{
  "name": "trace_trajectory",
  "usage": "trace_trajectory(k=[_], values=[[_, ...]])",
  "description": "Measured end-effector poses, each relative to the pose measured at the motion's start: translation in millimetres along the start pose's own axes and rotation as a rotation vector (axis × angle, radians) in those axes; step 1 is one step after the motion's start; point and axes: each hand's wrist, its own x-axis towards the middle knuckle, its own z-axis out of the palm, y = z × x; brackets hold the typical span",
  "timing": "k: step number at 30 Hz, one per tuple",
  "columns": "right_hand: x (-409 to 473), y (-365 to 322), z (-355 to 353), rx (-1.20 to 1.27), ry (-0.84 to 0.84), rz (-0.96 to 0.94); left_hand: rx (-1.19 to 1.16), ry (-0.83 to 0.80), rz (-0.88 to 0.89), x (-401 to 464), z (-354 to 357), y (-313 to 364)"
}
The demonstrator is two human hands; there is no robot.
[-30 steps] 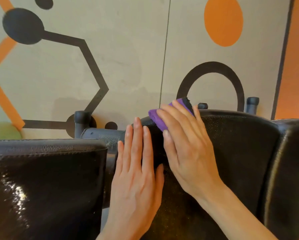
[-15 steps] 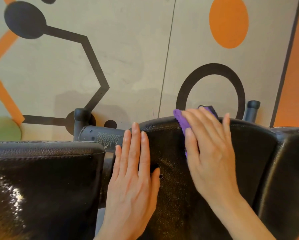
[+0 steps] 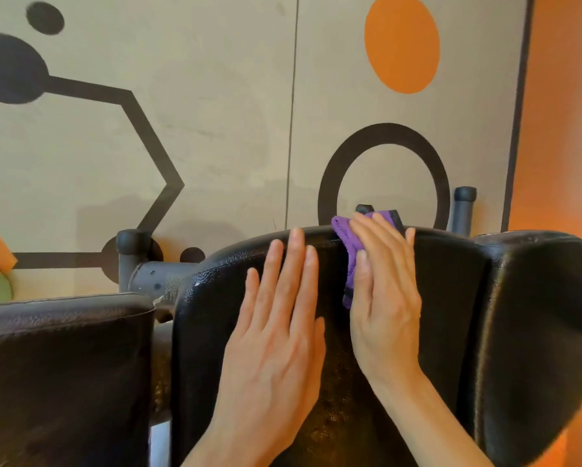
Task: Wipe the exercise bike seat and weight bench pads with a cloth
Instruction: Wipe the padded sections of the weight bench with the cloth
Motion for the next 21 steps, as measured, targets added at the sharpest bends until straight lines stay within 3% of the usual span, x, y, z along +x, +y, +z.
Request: trace_trajectory(k=[4,10,14,18,21], values=[[10,18,-7,-0.034,0.089,0.096,0.047,-0.025,-0.003,14,13,13],[8,9,3,-0.086,-0.041,-0.211,0.149,-0.069,-0.004,11,18,10],[11,66,-27,-0.018,0.005,0.027,0.158,-0.096,-0.037,15,17,13],[13,95,-37,0.062,0.153,0.297,0.155,-0.092,-0.069,15,14,20],[17,66,-23,0.048,0.161,0.213,0.145,-0.081,-0.032,18,18,33]])
